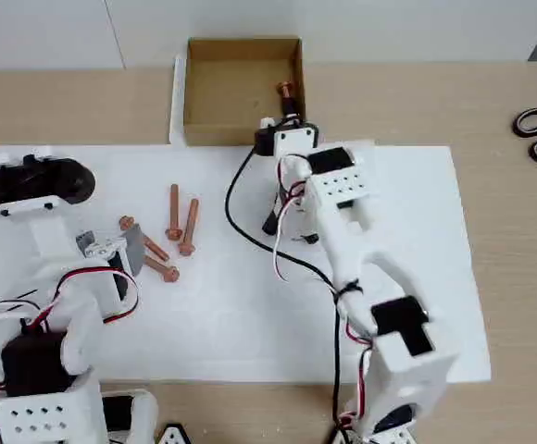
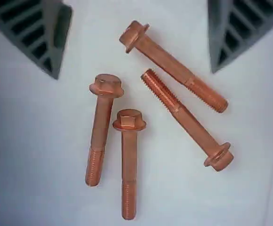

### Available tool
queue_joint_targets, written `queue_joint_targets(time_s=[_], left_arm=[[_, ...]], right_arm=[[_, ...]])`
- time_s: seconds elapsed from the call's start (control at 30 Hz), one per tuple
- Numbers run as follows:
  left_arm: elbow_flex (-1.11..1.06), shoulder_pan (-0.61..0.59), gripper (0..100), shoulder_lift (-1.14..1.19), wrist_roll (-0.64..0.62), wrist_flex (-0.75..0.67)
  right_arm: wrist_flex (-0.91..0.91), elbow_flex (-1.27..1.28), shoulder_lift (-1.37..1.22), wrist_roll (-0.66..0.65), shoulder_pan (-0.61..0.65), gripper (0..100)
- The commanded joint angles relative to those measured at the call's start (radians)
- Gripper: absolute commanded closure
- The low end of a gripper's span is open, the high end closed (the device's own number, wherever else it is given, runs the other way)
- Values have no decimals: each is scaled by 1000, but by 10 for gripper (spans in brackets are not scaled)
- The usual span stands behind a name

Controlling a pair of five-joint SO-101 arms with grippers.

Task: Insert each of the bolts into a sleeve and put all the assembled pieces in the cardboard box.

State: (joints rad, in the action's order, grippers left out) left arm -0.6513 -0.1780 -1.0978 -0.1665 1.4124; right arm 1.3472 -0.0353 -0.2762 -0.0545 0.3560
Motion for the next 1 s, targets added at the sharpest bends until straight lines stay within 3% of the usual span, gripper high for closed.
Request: queue_joint_targets(time_s=[0.0, 0.63, 0.97], left_arm=[[33, -3, 801, -12, 8, 6], [31, -3, 801, -12, 8, 6], [31, -3, 801, -12, 8, 6]], right_arm=[[-25, -74, -42, -31, 2, 771], [-116, -106, -203, -32, 1, 781], [-77, -106, -199, -34, -1, 985]])
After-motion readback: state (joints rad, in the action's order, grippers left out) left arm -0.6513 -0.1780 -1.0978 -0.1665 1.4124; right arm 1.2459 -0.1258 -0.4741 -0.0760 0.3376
